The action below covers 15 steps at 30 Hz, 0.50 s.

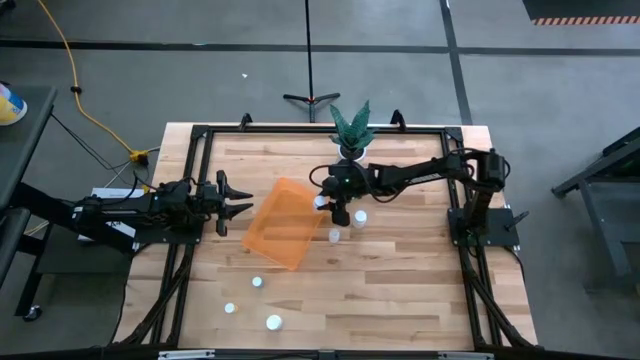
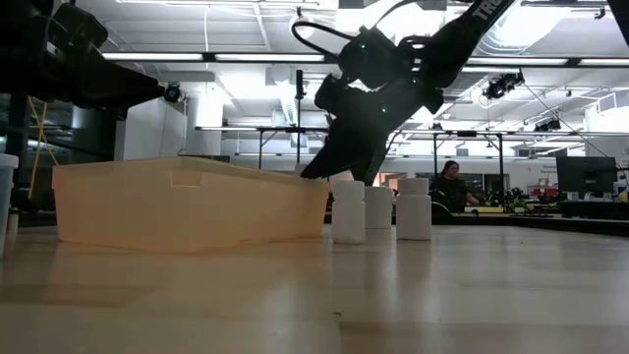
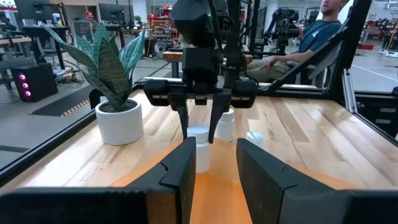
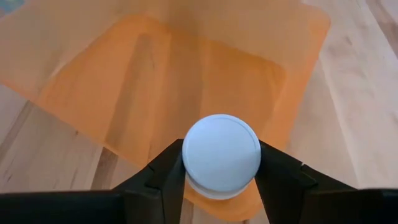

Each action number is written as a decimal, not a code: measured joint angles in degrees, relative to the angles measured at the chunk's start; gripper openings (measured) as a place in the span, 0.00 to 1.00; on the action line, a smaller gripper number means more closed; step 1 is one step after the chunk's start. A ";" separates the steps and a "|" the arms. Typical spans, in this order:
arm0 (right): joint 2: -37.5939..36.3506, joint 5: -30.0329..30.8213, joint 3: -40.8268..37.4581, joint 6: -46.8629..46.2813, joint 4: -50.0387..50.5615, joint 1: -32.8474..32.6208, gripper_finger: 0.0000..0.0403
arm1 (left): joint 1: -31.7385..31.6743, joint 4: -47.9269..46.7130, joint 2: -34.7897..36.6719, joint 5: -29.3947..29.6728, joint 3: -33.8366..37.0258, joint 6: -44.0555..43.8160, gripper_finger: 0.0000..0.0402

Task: Pick and place pill bottles into a basket
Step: Put the right white pill bottle into the orange bin

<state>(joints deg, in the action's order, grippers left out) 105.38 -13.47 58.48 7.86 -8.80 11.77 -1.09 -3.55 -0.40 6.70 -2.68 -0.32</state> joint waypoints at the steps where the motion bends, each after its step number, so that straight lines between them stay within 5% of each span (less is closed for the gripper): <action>1: 0.06 0.00 0.00 0.00 -0.02 0.00 0.38 | 0.01 0.00 0.02 0.00 0.00 0.02 0.37; 15: 0.15 0.09 -0.02 0.12 -0.02 -0.15 0.52 | 0.01 0.02 0.01 0.00 0.00 0.01 0.37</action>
<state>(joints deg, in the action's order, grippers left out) 105.54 -13.38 58.46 7.98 -8.82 11.62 -1.08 -3.53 -0.39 6.70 -2.68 -0.31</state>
